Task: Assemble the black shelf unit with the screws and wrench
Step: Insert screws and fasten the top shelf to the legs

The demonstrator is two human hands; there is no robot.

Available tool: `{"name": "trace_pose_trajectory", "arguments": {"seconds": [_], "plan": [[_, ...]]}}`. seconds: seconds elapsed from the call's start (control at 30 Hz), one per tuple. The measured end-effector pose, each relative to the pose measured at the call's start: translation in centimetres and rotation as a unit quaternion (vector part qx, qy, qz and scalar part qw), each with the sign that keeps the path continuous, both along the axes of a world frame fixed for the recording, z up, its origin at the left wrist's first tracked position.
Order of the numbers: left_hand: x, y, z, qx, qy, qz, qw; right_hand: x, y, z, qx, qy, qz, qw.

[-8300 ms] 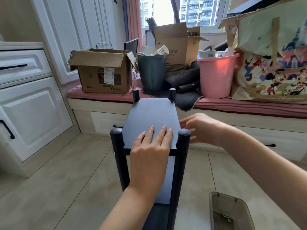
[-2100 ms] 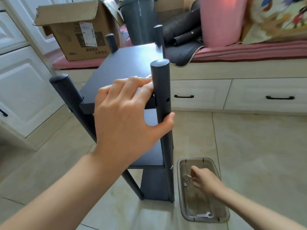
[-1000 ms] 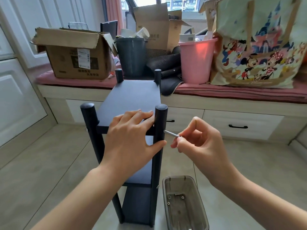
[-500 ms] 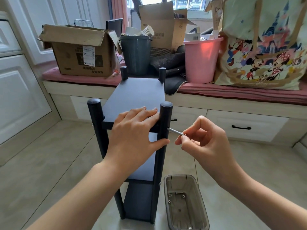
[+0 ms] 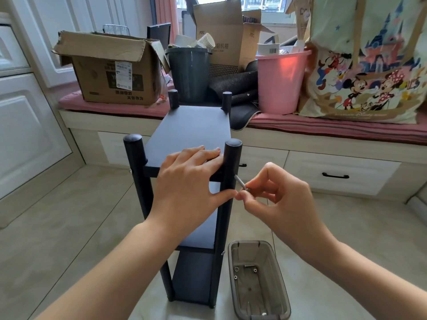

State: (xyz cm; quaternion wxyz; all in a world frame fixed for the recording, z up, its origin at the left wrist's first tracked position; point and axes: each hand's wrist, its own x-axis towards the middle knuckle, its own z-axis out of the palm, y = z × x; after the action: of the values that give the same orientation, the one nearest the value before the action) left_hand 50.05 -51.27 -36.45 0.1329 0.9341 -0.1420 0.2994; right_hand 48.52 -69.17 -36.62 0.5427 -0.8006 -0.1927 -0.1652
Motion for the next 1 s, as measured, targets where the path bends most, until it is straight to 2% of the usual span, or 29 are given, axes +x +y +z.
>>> {"name": "trace_pose_trajectory", "arguments": {"seconds": [0.2, 0.4, 0.7, 0.83, 1.0], "plan": [[0.0, 0.2, 0.1, 0.001, -0.005, -0.005, 1.000, 0.4, 0.3, 0.5, 0.041, 0.036, -0.026, 0.998], [0.3, 0.8, 0.0, 0.011, -0.028, -0.025, 0.999, 0.3, 0.9, 0.6, 0.032, 0.046, -0.023, 0.998], [0.1, 1.0, -0.1, 0.023, -0.024, -0.033, 0.999, 0.5, 0.7, 0.9, 0.028, 0.053, -0.004, 0.998], [0.1, 1.1, -0.2, 0.028, -0.025, -0.035, 0.999, 0.8, 0.5, 0.9, 0.063, 0.087, 0.030, 0.994], [0.0, 1.0, -0.3, 0.025, -0.025, -0.037, 0.999, 0.8, 0.6, 1.0, 0.018, 0.059, 0.020, 0.998]]}}
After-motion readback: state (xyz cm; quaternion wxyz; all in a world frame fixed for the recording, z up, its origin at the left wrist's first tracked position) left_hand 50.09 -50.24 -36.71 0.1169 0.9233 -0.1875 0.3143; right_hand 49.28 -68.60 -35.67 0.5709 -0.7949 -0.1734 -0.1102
